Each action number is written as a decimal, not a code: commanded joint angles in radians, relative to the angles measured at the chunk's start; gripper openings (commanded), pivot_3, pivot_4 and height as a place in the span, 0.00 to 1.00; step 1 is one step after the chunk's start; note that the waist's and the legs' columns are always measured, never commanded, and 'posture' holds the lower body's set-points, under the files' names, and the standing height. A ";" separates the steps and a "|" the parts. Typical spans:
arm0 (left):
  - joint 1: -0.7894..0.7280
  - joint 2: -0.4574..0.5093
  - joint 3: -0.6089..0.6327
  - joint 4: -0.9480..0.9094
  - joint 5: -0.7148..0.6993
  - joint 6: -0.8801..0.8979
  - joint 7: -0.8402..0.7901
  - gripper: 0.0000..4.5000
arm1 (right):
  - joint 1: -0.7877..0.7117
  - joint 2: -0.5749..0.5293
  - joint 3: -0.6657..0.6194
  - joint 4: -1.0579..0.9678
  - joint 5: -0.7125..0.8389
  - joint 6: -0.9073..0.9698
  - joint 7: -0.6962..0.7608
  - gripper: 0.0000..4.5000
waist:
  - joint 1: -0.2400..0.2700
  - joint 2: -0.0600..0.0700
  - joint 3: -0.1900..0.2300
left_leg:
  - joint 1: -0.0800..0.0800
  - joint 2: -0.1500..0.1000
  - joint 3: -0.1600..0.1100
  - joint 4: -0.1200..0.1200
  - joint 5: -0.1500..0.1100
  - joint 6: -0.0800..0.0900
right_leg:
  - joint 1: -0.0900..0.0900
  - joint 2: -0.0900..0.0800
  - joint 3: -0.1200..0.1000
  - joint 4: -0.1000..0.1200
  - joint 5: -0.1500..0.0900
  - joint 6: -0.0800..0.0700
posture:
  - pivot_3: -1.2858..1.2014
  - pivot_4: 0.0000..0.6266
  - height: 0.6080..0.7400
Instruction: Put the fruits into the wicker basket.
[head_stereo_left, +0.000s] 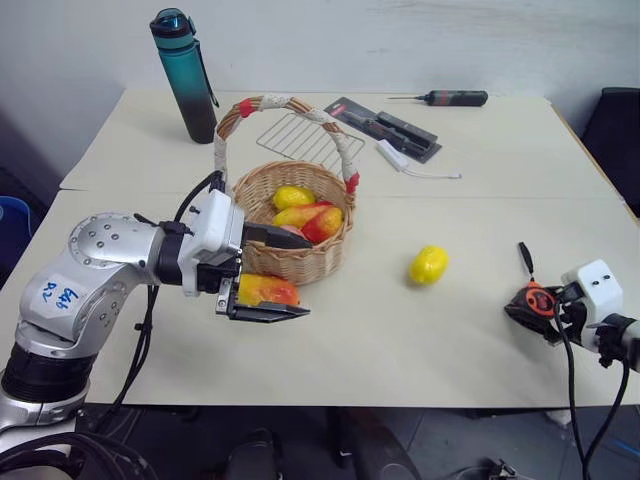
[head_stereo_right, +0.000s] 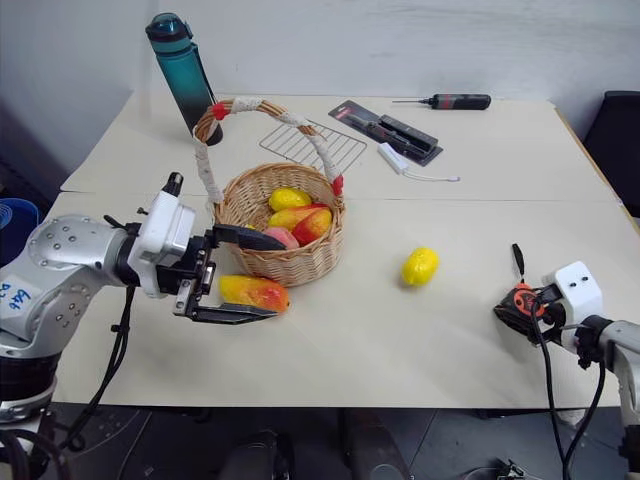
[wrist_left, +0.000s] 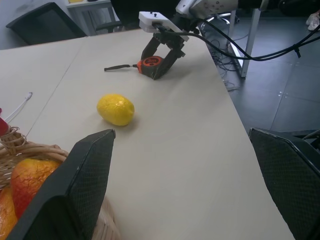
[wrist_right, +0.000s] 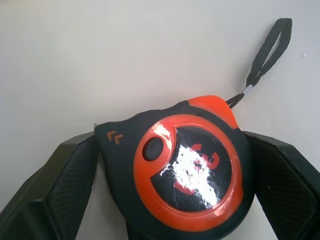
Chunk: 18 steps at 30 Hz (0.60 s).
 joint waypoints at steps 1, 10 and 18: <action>0.033 0.040 0.066 -0.006 0.018 -0.031 -0.009 1.00 | -0.008 -0.080 -0.053 -0.085 0.020 -0.017 0.028 1.00 | -0.002 0.001 0.000 | 0.000 0.000 0.000 0.000 0.000 0.000 | 0.000 0.000 0.000 0.000 0.000 0.000 | 0.52 0.24 1.00; 0.291 0.298 0.234 0.040 0.201 -0.206 -0.129 1.00 | -0.052 -0.202 -0.101 -0.378 0.276 0.123 0.225 1.00 | -0.006 0.001 0.001 | 0.006 0.000 0.000 -0.002 -0.001 0.000 | 0.000 0.000 -0.001 0.000 -0.003 0.000 | 0.52 0.24 1.00; 0.287 0.243 0.092 0.127 0.386 -0.403 -0.090 1.00 | -0.128 -0.251 -0.083 -0.550 0.499 0.243 0.300 1.00 | 0.008 0.000 0.001 | 0.002 0.000 0.000 -0.003 -0.004 0.005 | 0.001 -0.002 -0.001 -0.006 -0.002 0.001 | 0.52 0.24 1.00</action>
